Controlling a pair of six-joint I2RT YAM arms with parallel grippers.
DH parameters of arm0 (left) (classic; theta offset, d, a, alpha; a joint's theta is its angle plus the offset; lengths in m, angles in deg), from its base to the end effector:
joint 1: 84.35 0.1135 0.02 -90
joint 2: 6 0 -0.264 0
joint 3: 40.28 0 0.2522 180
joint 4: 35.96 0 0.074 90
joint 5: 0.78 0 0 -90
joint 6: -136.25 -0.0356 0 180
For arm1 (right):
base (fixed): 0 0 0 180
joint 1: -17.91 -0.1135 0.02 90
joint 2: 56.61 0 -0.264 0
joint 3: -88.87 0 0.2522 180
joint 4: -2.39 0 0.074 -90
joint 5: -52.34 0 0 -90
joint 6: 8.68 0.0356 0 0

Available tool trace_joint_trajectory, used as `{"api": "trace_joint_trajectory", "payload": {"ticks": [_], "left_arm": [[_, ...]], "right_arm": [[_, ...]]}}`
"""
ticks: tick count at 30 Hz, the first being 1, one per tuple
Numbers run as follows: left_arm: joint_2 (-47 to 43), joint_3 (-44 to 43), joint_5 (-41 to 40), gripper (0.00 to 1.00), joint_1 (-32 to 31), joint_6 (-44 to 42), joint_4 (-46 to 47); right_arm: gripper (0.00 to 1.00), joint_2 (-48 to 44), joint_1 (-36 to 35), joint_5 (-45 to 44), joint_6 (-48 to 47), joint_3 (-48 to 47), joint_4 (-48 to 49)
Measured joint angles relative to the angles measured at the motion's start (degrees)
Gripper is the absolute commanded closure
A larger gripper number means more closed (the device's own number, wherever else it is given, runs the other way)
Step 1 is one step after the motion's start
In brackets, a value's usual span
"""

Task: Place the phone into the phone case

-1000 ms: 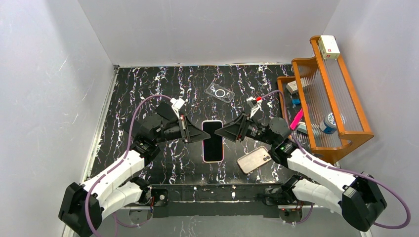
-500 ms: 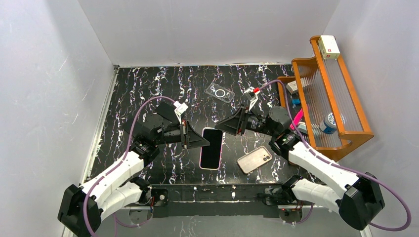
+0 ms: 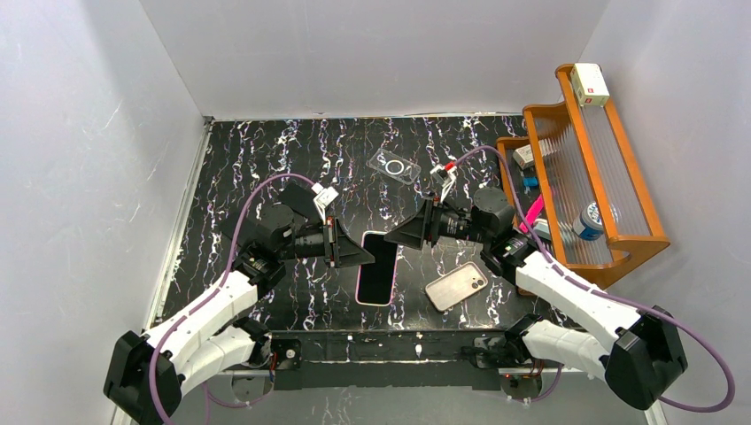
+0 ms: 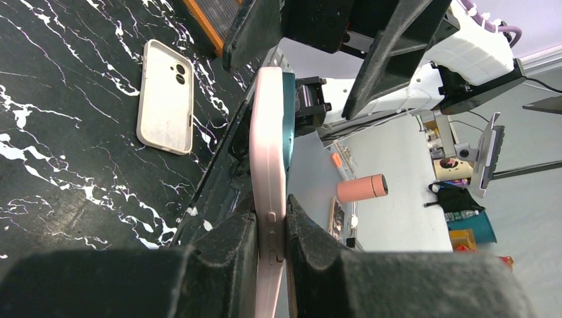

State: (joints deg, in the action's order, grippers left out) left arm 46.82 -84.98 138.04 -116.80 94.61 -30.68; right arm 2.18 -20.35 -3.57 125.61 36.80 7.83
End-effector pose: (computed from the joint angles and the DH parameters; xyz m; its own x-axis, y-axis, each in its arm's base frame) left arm 0.1607 -0.1339 0.2834 -0.7659 -0.0961 -0.6358 0.6250 0.1210 -0.7712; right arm 0.1738 0.1625 0.3075 -0.6779 0.2019 -0.7069 -0.6698 0.2268 0.7071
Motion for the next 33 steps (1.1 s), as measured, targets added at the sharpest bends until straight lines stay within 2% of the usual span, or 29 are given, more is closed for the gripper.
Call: {"api": "trace_joint_trajectory", "payload": {"ticks": [9,10,14,15,16,19,24,28,31,33], "left_arm": [[0.0,-0.7,-0.3,1.0,0.0,-1.0,-1.5],[0.0,-0.8,-0.4,1.0,0.0,-1.2,-1.6],[0.0,-1.5,-1.3,1.0,-0.2,-2.3,-3.2],[0.0,-1.9,-1.7,1.0,-0.2,-2.9,-4.6],[0.0,-2.6,-2.0,1.0,-0.2,-3.7,-6.2],[0.6,-5.0,-3.3,1.0,-0.2,-6.3,-11.6],[2.0,-6.3,-5.7,1.0,-0.5,-7.8,-15.2],[3.4,-6.8,-6.5,1.0,-0.6,-7.9,-15.8],[3.4,-6.6,-7.0,1.0,-0.9,-6.2,-14.7],[3.4,-6.1,-8.3,1.0,-0.9,-4.0,-13.2]], "right_arm": [[0.5,0.6,0.0,2.5,0.0,0.0,-0.9],[0.55,0.6,0.1,2.6,0.0,0.0,-1.1],[0.9,0.6,0.7,2.6,-0.2,0.0,-2.0],[0.97,0.6,0.8,2.8,-0.3,0.0,-2.3],[0.99,0.6,0.8,2.9,-0.9,0.0,-2.4],[0.99,0.6,1.0,3.0,-2.6,-0.1,-2.9],[0.99,0.6,1.0,1.9,-7.2,-0.2,-3.9],[0.71,0.9,1.0,1.0,-8.5,-0.2,-4.5],[0.44,1.5,1.0,0.4,-7.1,-0.1,-4.4],[0.32,1.6,1.0,0.1,-5.8,0.4,-4.0]]}}
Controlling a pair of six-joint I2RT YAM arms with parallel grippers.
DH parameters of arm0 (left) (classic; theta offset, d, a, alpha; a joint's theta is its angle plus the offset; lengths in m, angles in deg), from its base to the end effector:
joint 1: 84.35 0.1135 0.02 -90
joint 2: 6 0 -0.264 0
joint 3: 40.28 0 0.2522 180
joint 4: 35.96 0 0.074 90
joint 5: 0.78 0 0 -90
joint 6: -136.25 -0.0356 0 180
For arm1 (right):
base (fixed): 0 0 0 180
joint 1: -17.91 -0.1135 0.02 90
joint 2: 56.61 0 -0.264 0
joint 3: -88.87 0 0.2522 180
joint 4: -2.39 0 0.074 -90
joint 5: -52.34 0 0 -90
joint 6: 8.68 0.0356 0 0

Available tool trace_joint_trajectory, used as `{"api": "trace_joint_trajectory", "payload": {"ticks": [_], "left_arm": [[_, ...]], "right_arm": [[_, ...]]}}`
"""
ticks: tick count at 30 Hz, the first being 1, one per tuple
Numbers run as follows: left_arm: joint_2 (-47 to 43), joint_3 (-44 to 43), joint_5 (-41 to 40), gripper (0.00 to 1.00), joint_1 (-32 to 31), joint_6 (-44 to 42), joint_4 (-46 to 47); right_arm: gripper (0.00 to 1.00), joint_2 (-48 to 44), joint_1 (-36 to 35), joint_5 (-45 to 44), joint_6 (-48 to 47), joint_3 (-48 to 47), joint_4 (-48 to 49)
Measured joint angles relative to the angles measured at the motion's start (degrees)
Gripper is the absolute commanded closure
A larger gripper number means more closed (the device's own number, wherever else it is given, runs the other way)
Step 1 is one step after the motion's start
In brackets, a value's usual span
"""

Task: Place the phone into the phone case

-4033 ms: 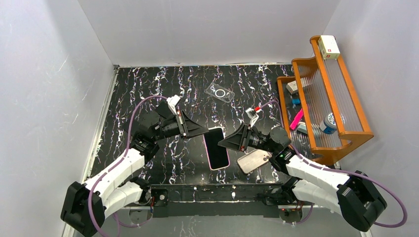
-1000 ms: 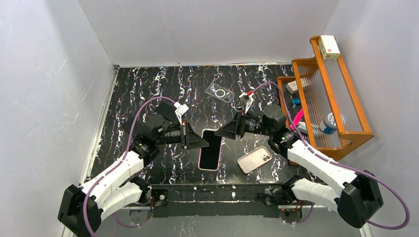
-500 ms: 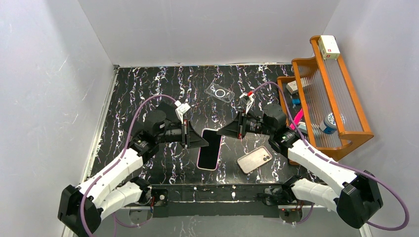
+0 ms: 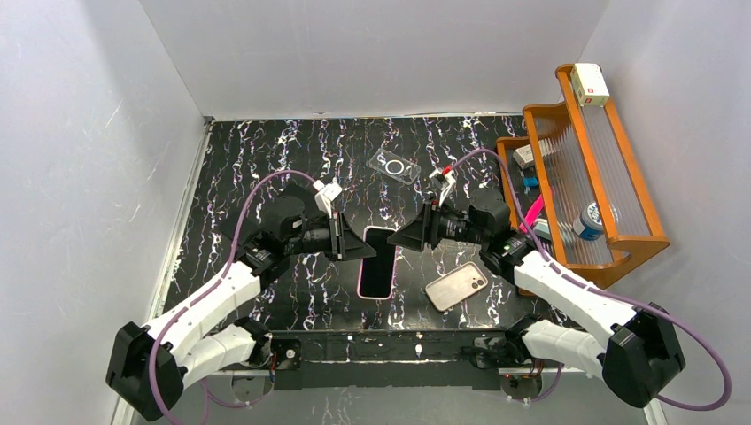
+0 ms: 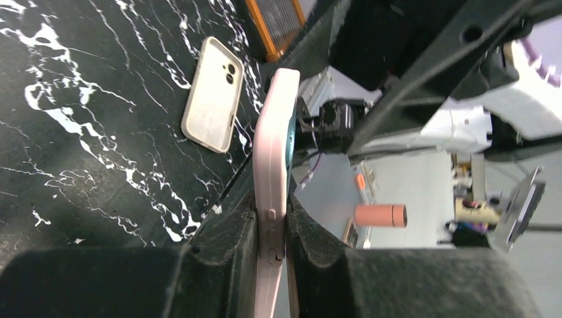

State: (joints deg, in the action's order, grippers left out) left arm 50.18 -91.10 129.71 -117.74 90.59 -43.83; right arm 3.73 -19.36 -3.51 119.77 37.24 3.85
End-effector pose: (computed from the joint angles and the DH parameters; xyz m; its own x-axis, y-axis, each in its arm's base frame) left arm 0.1731 -0.1418 0.2861 -0.7980 -0.1106 -0.5924 0.5432 0.2934 -0.7866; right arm 0.1799 0.1620 0.2917 -0.6659 0.1400 -0.7328 -0.6771 0.2992 0.6723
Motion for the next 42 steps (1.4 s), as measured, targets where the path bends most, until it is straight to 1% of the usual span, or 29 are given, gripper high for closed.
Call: {"api": "trace_joint_trajectory", "payload": {"ticks": [2,4,10,12,13,14,17,19,20,21,24,26,29,30,31,32,33,35,36,39,42], "left_arm": [[0.0,1.0,-1.8,1.0,0.1,2.3,1.7],[0.0,2.1,-3.9,1.0,0.3,4.7,3.3],[-0.9,4.2,-7.2,1.0,0.5,9.6,9.5],[-1.5,4.9,-7.7,1.0,0.6,10.5,11.2],[-1.7,5.3,-8.0,1.0,0.6,11.1,12.2],[-1.9,5.6,-8.2,1.0,0.6,11.5,12.9],[-2.3,6.4,-8.8,1.0,0.6,12.9,15.1],[-2.4,6.6,-9.4,0.92,0.6,13.4,15.4],[-2.5,6.6,-9.6,0.86,0.7,13.6,15.4],[-2.6,6.5,-10.1,0.79,0.7,13.6,15.0],[-3.1,5.0,-12.0,0.65,0.6,12.4,9.7],[-3.1,3.2,-14.5,0.61,0.5,11.1,5.2],[-3.1,1.4,-17.5,0.6,0.7,9.8,2.0],[-3.1,1.0,-18.1,0.6,0.7,9.5,1.5],[-3.1,0.9,-18.6,0.64,0.6,9.3,1.2],[-3.1,0.9,-18.9,0.7,0.7,9.1,1.1],[-2.8,0.9,-18.9,0.77,0.7,9.0,1.0],[-2.0,0.8,-18.9,0.96,0.7,8.8,0.9],[-1.7,0.7,-18.8,1.0,0.7,9.0,1.0],[-1.3,0.3,-18.2,1.0,0.7,8.9,1.5],[-0.8,-1.3,-18.6,1.0,0.7,7.6,-1.1]], "right_arm": [[0.24,-0.5,-0.1,-0.1,1.7,1.5,1.4],[0.22,-0.9,-0.1,0.3,3.5,3.4,3.1],[0.22,0.3,-0.4,2.8,10.0,9.8,10.6],[0.25,1.6,-0.6,3.6,11.8,10.7,13.0],[0.28,2.4,-0.8,3.8,12.7,11.0,14.2],[0.38,3.0,-0.9,4.0,13.4,11.3,15.5],[0.73,3.8,-1.4,4.5,14.9,11.7,18.3],[0.89,3.9,-1.5,4.6,15.8,11.9,20.1],[0.94,3.9,-1.6,4.9,16.5,12.2,20.9],[0.98,3.9,-1.5,5.0,16.9,12.4,21.6],[0.99,4.2,-1.6,6.2,17.7,13.0,23.4],[0.99,4.7,-1.6,6.6,17.8,13.0,23.9],[0.99,5.4,-1.9,7.2,17.8,13.0,23.9],[0.99,5.6,-1.9,7.4,17.8,13.0,23.9],[0.99,5.8,-2.0,7.5,17.8,13.0,24.0],[0.99,6.1,-2.1,7.7,17.8,13.0,24.0],[0.99,6.3,-2.2,7.8,17.9,13.0,24.0],[0.99,6.8,-2.3,8.0,18.2,13.1,24.1],[0.99,7.2,-2.2,8.0,18.3,13.3,24.1],[0.99,8.0,-2.1,8.3,19.0,13.6,24.2],[0.99,8.1,-2.2,8.1,19.2,13.6,24.5]]}}
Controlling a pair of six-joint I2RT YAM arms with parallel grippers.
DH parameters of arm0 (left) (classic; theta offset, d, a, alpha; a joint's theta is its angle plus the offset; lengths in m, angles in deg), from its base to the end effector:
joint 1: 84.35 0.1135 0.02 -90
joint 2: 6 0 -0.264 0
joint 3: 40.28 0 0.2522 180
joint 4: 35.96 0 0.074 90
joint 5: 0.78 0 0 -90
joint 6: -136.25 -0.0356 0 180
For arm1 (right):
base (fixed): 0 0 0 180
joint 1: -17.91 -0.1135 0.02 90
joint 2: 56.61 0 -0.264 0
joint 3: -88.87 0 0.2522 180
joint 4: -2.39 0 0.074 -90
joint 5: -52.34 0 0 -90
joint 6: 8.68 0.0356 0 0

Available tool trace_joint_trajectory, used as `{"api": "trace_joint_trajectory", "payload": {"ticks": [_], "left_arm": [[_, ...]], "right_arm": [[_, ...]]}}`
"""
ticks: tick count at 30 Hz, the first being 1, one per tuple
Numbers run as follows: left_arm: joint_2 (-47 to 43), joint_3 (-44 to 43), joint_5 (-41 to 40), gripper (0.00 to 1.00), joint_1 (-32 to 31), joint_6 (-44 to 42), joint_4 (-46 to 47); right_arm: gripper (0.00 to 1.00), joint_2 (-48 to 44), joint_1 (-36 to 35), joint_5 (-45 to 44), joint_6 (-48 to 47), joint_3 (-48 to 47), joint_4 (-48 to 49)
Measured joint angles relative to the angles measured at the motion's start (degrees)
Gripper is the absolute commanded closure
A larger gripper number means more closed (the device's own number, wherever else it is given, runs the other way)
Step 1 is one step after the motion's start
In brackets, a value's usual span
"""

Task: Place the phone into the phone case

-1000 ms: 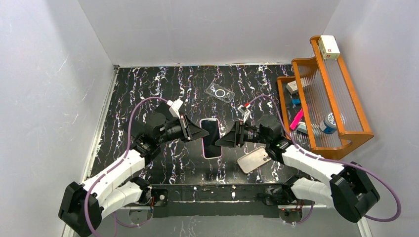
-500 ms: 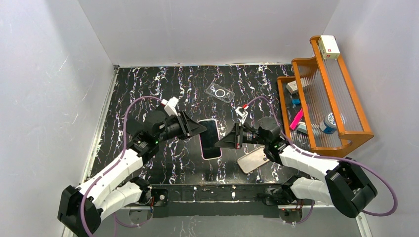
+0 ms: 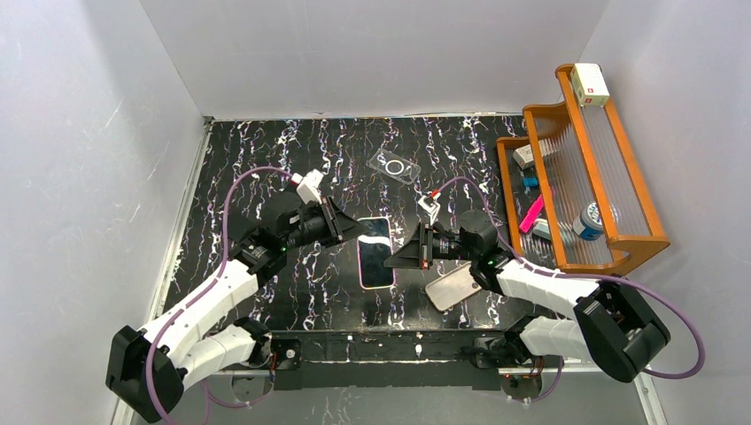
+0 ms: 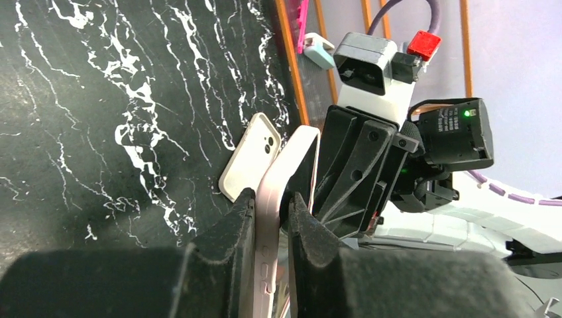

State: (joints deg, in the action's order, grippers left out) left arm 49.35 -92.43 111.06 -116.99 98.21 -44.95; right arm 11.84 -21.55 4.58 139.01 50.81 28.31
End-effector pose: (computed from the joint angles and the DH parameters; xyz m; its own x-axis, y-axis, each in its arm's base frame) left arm 0.1835 -0.1332 0.2940 -0.7450 -0.3910 -0.5405 0.3572 0.4505 -0.8182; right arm 0.1706 0.1714 0.2236 -0.8671 0.0966 -0.4886 -0.4772 0.1197 0.8706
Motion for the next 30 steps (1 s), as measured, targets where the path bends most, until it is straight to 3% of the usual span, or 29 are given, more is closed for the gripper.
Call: {"api": "trace_joint_trajectory", "payload": {"ticks": [2,3,7,8,11,12,19,30], "left_arm": [[0.8,-1.2,-0.4,1.0,0.0,-0.9,-2.1],[1.3,-1.8,-0.5,0.93,0.0,-1.3,-3.0],[2.3,-2.2,-1.3,0.44,0.0,-2.5,-5.6],[2.3,-2.2,-1.9,0.27,0.0,-3.3,-6.7],[2.2,-2.2,-4.8,0.15,-0.1,-5.7,-11.1],[2.1,-2.3,-5.7,0.04,-0.1,-6.5,-12.6],[-0.9,-3.4,-11.7,0.02,-0.1,-14.7,-21.5],[-7.3,-3.7,-21.0,0.02,-0.1,-28.4,-29.5]], "right_arm": [[0.99,0.4,-0.1,-0.2,0.0,0.0,0.0],[0.99,0.8,-0.1,-0.3,-0.1,0.0,-0.1],[0.99,2.1,-0.4,-1.4,-0.2,0.0,-0.1],[0.99,2.2,-0.7,-1.9,-0.6,0.0,-0.1],[0.99,2.4,-1.0,-4.6,-1.0,0.0,-1.2],[0.99,2.6,-0.9,-5.8,-1.3,-0.1,-1.7],[0.99,8.5,-0.7,-12.3,-5.4,-4.0,-8.6],[0.99,28.1,3.5,-12.9,-15.5,-23.6,-20.3]]}}
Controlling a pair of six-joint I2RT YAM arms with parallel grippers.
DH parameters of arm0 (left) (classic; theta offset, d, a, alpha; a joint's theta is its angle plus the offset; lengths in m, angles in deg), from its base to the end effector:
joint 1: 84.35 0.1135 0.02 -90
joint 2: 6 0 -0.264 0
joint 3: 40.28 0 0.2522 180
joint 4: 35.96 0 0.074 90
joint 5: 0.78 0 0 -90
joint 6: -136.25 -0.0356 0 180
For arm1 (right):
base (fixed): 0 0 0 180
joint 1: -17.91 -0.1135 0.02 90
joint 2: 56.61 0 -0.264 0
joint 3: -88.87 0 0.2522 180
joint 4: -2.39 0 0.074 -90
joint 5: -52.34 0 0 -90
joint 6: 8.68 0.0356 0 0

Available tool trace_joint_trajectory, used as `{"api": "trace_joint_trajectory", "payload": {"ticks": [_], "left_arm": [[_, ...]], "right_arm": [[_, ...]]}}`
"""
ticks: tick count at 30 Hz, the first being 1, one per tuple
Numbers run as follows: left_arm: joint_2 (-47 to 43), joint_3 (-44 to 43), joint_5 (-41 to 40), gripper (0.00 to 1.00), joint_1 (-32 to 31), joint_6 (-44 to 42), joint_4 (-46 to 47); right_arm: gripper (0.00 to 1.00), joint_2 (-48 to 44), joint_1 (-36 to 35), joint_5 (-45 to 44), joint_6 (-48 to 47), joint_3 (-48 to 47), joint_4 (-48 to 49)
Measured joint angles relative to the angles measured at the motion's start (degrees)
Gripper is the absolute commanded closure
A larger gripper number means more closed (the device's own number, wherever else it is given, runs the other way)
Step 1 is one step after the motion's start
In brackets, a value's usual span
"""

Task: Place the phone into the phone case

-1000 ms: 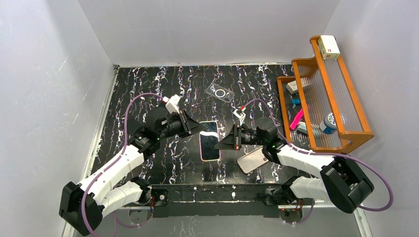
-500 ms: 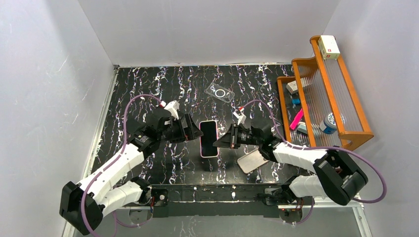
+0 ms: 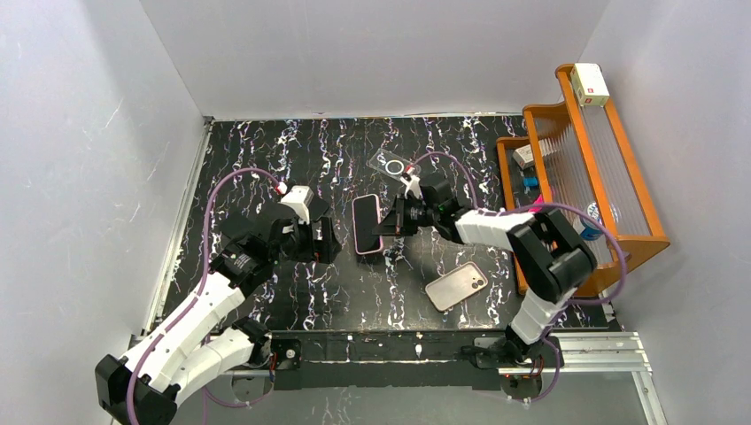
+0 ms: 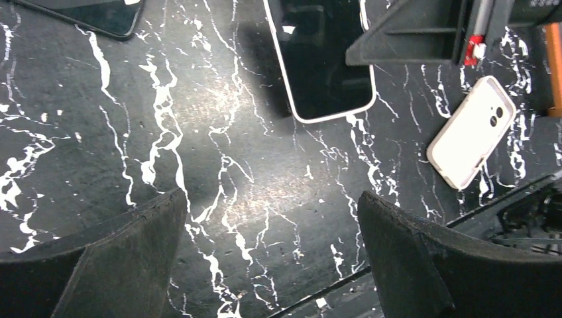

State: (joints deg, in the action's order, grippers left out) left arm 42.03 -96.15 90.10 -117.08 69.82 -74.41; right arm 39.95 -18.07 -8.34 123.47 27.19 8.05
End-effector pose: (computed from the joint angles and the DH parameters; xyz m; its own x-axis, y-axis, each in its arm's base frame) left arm 0.1575 -0.1019 0.2884 -0.6132 -0.0811 -0.7857 0.3344 0.8745 -0.3513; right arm 0.2720 0.2190 0.1803 -0.8687 0.0924 -0.4866 -0.3711 0.5294 0.7629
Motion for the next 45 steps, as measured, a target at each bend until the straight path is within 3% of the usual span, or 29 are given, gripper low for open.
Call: {"api": "trace_joint_trajectory", "payload": {"ticks": [6,12,22,34,45], "left_arm": [[-0.1,0.0,-1.6,0.02,0.0,-2.4,-0.7],[-1.6,0.2,-2.1,0.02,0.0,-3.0,-1.1],[-2.5,0.3,-2.4,0.02,0.0,-3.3,-1.1],[-2.5,0.3,-2.5,0.02,0.0,-3.4,-1.1],[-2.5,0.3,-2.4,0.02,0.0,-3.5,-1.1]], "right_arm": [[0.92,9.3,1.1,0.9,-2.8,-6.3,-3.4],[0.67,14.0,2.0,3.2,-2.6,-11.2,-5.8],[0.56,14.3,2.0,-3.5,-3.6,-13.3,-13.6],[0.57,2.4,1.9,-18.4,1.7,-11.4,-27.8],[0.55,-15.3,1.9,-35.4,24.7,-6.3,-49.5]]}}
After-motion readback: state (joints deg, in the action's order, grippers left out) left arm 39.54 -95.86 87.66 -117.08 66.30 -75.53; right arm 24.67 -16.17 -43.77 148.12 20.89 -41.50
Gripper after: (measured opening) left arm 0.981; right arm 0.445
